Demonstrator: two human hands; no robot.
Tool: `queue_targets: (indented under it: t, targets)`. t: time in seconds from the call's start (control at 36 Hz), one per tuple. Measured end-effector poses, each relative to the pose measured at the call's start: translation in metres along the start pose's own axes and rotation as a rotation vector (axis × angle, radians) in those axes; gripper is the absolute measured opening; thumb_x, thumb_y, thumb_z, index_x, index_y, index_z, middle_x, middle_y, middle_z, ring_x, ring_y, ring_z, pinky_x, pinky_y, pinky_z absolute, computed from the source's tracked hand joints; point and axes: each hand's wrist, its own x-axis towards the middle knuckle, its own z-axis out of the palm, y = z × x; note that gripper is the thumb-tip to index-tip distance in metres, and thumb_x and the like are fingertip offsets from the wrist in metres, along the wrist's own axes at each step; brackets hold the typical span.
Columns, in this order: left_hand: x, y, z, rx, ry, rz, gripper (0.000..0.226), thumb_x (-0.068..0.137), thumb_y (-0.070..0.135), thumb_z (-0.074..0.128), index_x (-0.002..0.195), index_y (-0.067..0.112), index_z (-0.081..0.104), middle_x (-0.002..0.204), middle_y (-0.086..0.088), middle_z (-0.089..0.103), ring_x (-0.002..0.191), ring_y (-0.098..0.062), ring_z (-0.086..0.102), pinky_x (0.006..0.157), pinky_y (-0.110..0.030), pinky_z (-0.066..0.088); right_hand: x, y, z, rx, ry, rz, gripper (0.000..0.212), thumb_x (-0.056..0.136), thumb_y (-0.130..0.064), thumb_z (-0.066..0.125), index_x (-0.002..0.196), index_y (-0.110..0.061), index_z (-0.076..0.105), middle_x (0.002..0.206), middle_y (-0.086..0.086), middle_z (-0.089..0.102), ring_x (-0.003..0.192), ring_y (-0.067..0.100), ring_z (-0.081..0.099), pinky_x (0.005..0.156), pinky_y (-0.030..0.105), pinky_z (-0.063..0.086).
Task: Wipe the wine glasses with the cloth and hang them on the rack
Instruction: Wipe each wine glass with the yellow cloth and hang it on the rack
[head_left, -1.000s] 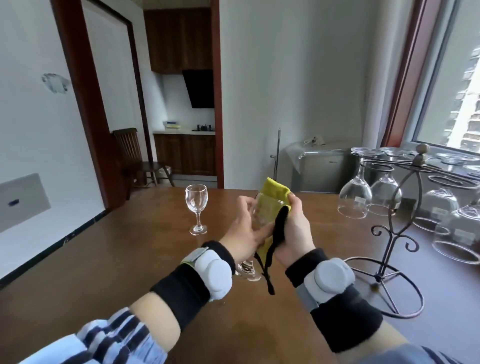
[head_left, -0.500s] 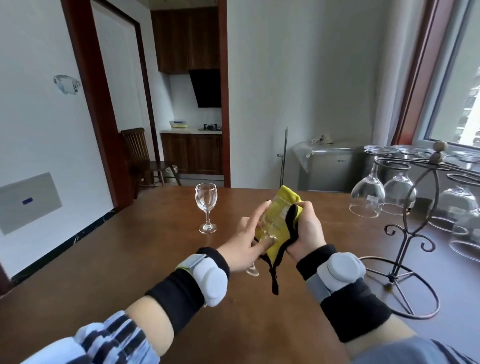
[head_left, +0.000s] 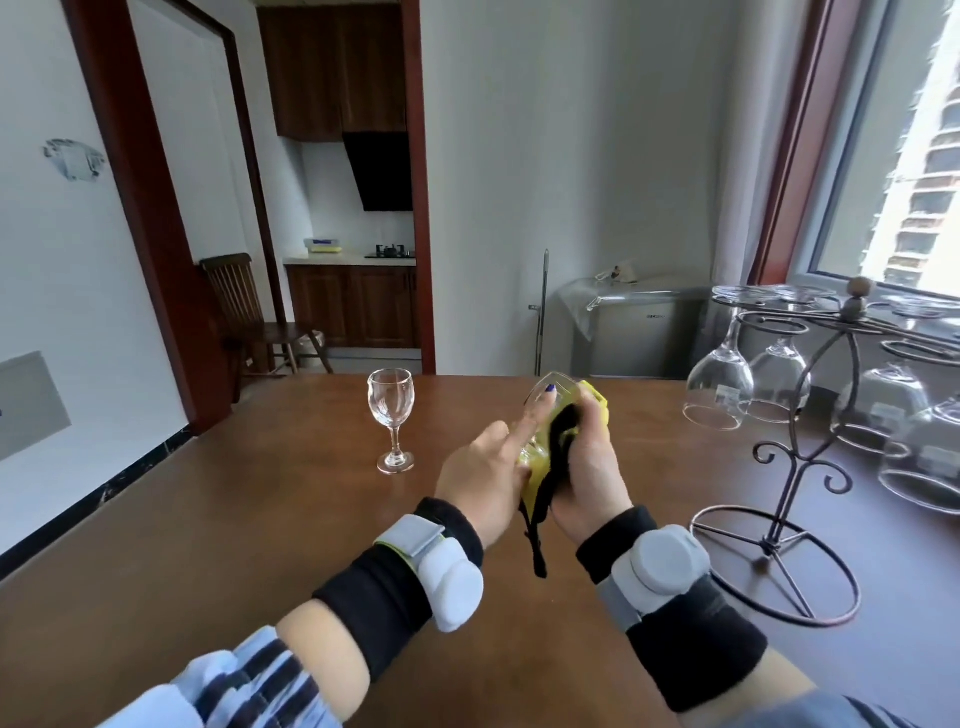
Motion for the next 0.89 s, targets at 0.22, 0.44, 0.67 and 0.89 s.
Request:
queue_targets:
  t: [0.22, 0.44, 0.67, 0.89]
  targets:
    - [0.002, -0.006, 0.011, -0.604, -0.046, -0.290, 0.057, 0.077, 0.014, 0.076, 0.107, 0.029, 0.030, 0.078, -0.004, 0.062, 0.067, -0.012, 0.060, 0.070, -0.029, 0.053, -0.001, -0.004, -0.007, -0.025, 0.116, -0.056, 0.062, 0.071, -0.025, 0.086, 0.121, -0.002, 0.057, 0.106, 0.028, 0.064, 0.102, 0.047, 0.066, 0.086, 0.065, 0.051]
    - [-0.003, -0.008, -0.002, -0.934, -0.437, -0.397, 0.025, 0.100, 0.027, 0.046, 0.091, 0.011, 0.063, 0.081, 0.003, 0.066, 0.071, 0.002, 0.064, 0.073, -0.012, 0.049, -0.004, -0.017, -0.009, 0.103, -0.046, 0.075, 0.064, 0.084, -0.050, 0.063, 0.119, 0.003, 0.063, 0.124, 0.029, 0.061, 0.106, 0.040, 0.066, 0.087, 0.048, 0.056]
    - [0.003, 0.000, 0.000, -0.896, -0.325, -0.384, 0.034, 0.100, 0.015, 0.047, 0.068, 0.008, 0.055, 0.060, -0.007, 0.054, 0.048, -0.009, 0.060, 0.055, -0.022, 0.052, -0.003, -0.018, 0.003, 0.208, 0.026, -0.012, 0.060, 0.073, -0.054, 0.077, 0.106, -0.004, 0.071, 0.106, 0.024, 0.070, 0.092, 0.038, 0.071, 0.074, 0.051, 0.058]
    - [-0.004, -0.010, 0.011, -0.081, -0.087, -0.060, 0.025, 0.097, 0.021, 0.049, 0.076, 0.010, 0.056, 0.075, -0.002, 0.055, 0.075, -0.026, 0.055, 0.063, -0.034, 0.043, 0.003, -0.017, 0.005, 0.153, 0.312, -0.174, 0.068, 0.076, -0.014, 0.083, 0.135, -0.004, 0.051, 0.088, 0.015, 0.059, 0.058, 0.025, 0.064, 0.057, 0.049, 0.056]
